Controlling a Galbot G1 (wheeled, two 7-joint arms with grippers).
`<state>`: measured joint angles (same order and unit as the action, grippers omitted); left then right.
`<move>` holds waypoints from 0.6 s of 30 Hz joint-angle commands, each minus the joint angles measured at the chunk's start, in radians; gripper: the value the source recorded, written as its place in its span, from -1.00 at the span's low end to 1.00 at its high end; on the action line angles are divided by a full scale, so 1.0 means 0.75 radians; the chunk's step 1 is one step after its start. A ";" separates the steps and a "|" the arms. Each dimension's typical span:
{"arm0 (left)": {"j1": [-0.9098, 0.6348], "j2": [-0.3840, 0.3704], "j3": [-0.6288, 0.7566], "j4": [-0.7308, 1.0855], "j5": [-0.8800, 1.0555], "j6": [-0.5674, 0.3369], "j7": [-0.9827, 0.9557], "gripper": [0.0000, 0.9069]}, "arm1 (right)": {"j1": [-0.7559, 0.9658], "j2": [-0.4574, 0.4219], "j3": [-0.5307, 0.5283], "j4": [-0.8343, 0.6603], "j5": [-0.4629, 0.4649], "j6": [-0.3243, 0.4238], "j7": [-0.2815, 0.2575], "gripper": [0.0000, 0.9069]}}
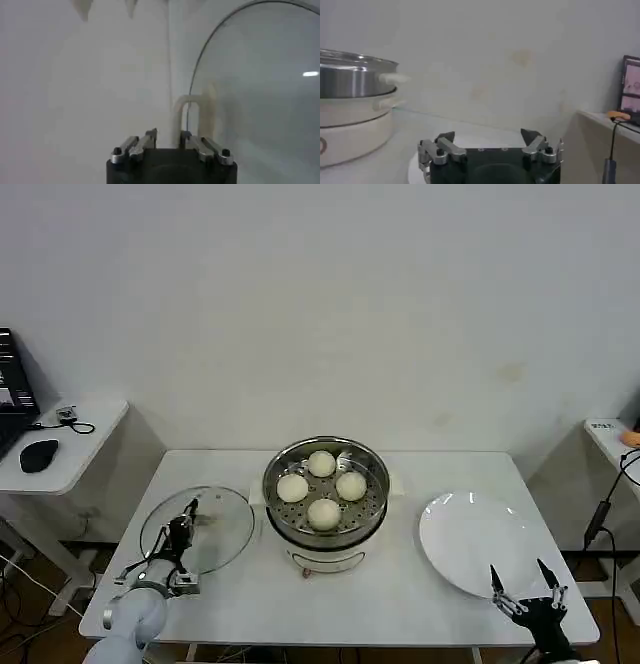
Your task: Take steamed baozi put them in steamer then cover it.
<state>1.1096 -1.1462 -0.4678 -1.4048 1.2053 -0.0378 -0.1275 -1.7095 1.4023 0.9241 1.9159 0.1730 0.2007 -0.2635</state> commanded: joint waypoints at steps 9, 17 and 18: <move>0.095 0.138 -0.121 -0.564 -0.096 0.289 0.113 -1.00 | 0.005 -0.005 -0.013 -0.010 -0.025 0.021 -0.031 1.00; 0.037 0.224 0.007 -0.710 -0.235 0.463 0.270 -1.00 | 0.013 -0.016 -0.024 -0.027 -0.064 0.042 -0.068 1.00; 0.017 0.227 0.056 -0.731 -0.221 0.483 0.288 -1.00 | 0.013 -0.014 -0.030 -0.027 -0.068 0.043 -0.068 1.00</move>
<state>1.1535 -1.0440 -0.5247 -1.7456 1.1230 0.1410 -0.0454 -1.7047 1.3915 0.9113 1.9020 0.1463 0.2172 -0.2948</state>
